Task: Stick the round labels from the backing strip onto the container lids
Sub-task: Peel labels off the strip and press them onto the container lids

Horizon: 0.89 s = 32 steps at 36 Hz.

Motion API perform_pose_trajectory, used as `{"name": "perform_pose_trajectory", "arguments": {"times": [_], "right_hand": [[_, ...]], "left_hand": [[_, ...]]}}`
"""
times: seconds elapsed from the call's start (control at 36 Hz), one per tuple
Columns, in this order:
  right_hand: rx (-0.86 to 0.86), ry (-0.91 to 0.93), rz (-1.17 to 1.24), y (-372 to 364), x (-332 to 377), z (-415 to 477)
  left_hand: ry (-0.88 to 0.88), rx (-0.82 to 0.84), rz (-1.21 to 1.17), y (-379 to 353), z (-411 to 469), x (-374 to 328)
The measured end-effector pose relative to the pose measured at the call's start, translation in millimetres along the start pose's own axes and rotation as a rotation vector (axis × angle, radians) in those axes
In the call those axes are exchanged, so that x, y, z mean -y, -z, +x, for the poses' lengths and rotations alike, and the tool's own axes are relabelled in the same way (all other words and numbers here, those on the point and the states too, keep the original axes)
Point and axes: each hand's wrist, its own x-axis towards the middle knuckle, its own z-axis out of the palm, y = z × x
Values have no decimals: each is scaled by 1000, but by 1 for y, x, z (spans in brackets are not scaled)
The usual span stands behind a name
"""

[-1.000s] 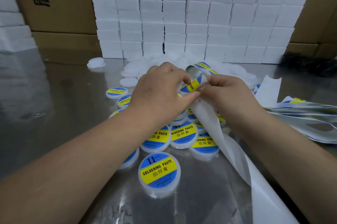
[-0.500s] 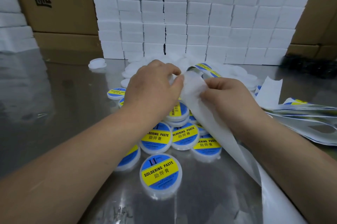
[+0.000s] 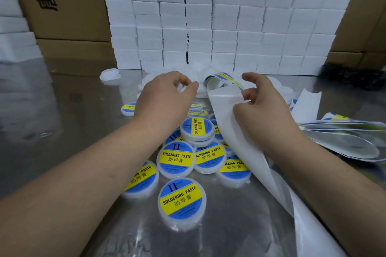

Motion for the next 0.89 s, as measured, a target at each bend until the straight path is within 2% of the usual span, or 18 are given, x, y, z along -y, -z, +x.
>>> {"name": "perform_pose_trajectory", "arguments": {"times": [0.11,0.28,0.53,0.69,0.78,0.89], "right_hand": [[-22,-20,7,0,1,0],[-25,-21,7,1,2,0],[-31,-20,5,0,1,1],[-11,-8,4,0,1,0],[-12,-5,0,0,1,0],[-7,-8,-7,0,1,-1]], "left_hand": [[31,100,153,0,4,3],[96,127,218,19,18,6],[107,378,498,25,31,16],[111,285,739,38,42,29],[156,334,854,47,49,39],[190,466,874,46,52,46]]}}
